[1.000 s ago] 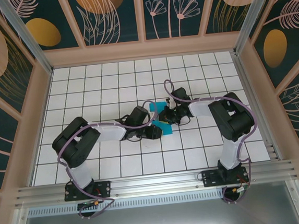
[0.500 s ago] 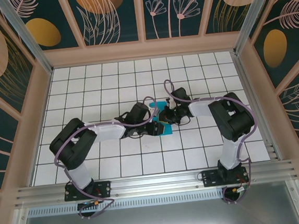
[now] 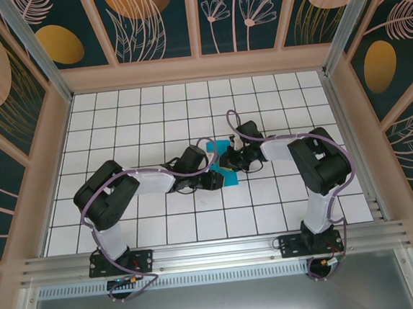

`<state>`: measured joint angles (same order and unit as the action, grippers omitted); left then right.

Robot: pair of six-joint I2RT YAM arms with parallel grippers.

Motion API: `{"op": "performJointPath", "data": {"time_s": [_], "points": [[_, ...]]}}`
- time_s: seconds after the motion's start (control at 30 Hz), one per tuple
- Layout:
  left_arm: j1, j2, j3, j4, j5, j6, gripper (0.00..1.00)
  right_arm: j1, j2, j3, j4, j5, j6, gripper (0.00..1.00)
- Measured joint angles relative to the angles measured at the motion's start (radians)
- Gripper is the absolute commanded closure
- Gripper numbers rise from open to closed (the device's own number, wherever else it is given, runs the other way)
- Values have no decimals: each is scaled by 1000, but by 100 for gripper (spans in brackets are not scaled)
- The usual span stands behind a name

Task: Fold a paper plane with a square sheet of paper (fold left side to right side)
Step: Fold the triangle a second time at the center of the table.

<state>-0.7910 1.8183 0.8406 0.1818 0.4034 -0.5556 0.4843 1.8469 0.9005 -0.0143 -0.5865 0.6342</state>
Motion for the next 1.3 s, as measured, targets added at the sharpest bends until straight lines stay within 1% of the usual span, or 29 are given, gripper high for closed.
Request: {"op": "performJointPath", "data": {"time_s": [0.2, 0.23, 0.3, 0.37, 0.6, 0.83, 1.1, 1.3], "points": [[0, -5, -31, 54, 5, -3, 71, -5, -1, 2, -2, -13, 0, 83], [0, -5, -33, 58, 7, -3, 71, -5, -3, 3, -8, -13, 0, 84], [1, -5, -35, 61, 8, -4, 72, -6, -14, 3, -32, -11, -5, 92], [1, -5, -35, 61, 8, -4, 72, -8, -32, 3, -61, -8, -7, 94], [1, -5, -35, 61, 7, -7, 72, -1, -90, -17, -80, -10, 3, 96], [2, -5, -35, 61, 7, -7, 72, 33, -88, -26, -79, -17, 20, 96], [2, -5, -35, 61, 7, -7, 73, 51, -50, -25, -79, -16, 27, 96], [2, -5, -35, 61, 7, -7, 73, 64, -44, -24, -78, 7, 26, 95]]}}
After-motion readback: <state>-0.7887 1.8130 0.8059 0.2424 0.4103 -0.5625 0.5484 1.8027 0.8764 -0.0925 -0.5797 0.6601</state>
